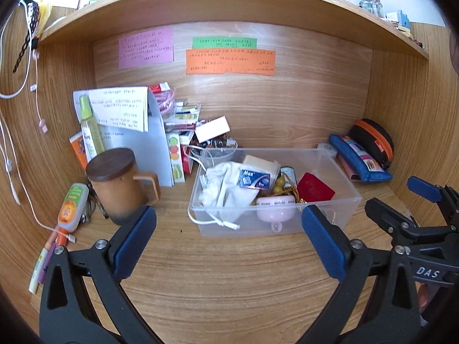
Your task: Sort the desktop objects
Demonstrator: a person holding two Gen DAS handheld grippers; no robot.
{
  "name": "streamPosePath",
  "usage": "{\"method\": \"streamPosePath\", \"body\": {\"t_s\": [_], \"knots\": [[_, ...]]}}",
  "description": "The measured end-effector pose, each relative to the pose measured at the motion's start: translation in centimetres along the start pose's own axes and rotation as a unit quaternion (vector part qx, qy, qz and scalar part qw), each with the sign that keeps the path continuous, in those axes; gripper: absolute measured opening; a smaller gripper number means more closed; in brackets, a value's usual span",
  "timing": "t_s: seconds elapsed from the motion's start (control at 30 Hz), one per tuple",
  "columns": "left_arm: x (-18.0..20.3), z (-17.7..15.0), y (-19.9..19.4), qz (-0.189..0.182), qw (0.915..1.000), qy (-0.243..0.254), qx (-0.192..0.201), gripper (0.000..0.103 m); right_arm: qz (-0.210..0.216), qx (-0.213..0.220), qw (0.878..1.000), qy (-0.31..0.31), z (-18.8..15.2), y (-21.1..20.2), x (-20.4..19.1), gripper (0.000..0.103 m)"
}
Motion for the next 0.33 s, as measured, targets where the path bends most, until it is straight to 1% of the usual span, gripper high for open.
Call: {"method": "streamPosePath", "body": {"t_s": [0.07,0.33], "knots": [[-0.11,-0.16,0.06,0.001,1.0,-0.002,-0.001,0.103,-0.007,-0.004,1.0,-0.003,-0.19,0.19,-0.12,0.103],[0.15,-0.01,-0.1,0.001,1.0,0.0,0.008,0.103,-0.009,-0.006,1.0,-0.008,-0.48,0.25,-0.28,0.103]]}}
Point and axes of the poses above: each gripper's, at about its wrist camera, not at the fingertips, and y roughly the way its jaws point, x to its right, z to its top, the point moved 3 cm from there along y, roughly the way its jaws point, and after that the axes turned 13 degrees about -y, right-handed, at the moved point
